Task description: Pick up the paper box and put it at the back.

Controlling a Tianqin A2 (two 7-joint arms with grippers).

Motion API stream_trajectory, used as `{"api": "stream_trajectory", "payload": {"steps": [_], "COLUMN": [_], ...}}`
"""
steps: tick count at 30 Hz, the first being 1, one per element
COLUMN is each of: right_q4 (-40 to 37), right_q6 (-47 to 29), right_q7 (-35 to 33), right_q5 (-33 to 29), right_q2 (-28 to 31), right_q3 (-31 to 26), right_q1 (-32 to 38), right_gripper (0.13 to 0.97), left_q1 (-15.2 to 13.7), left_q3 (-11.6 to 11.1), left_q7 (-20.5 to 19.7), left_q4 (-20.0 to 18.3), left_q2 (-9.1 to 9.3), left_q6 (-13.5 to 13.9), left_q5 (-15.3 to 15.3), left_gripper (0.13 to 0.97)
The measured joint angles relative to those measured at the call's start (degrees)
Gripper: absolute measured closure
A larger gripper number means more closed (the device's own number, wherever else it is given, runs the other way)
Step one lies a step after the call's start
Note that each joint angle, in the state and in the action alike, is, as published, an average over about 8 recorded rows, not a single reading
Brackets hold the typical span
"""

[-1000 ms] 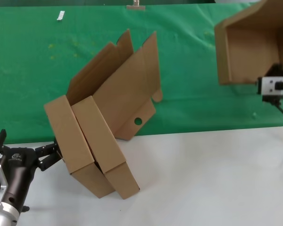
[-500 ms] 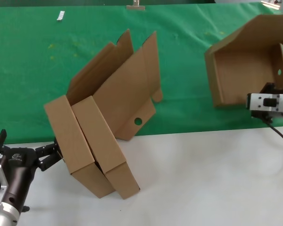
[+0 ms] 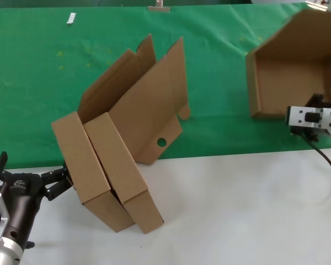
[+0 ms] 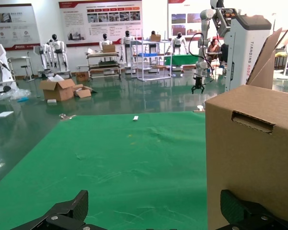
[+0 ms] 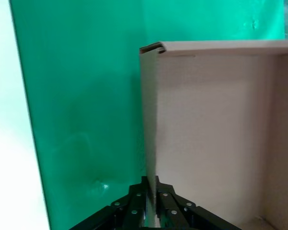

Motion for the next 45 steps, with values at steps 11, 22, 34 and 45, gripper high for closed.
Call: {"api": "stream_trajectory", "payload": {"steps": [11,22,34,45], "right_q4": [0.1,0.3,5.0,29.2], "right_q6": [-0.8,-3.9,-14.9,-20.3], "right_q7": [-1.9,-12.5,-14.8,8.9], "right_q5": [1.6,7.5,22.8,44.3], "right_q2": [0.3,2.7,10.2,18.4], "right_q3": [1.8,7.7,22.7,30.0], "right_q1": [1.1,2.7,0.2,-24.8], "right_gripper": [0.841,0.717,0.443,0.260], "left_q1": [0.0,0.0,0.0,0.0], "left_q3": [0.0,0.0,0.0,0.0], "left_q7": [0.0,0.0,0.0,0.0], "left_q4": [0.0,0.0,0.0,0.0], "left_q2": [0.00,0.00,0.00,0.00], "left_q6": [0.0,0.0,0.0,0.0], "left_q5": [0.0,0.0,0.0,0.0], "left_gripper": [0.132,0.132,0.132,0.132]}}
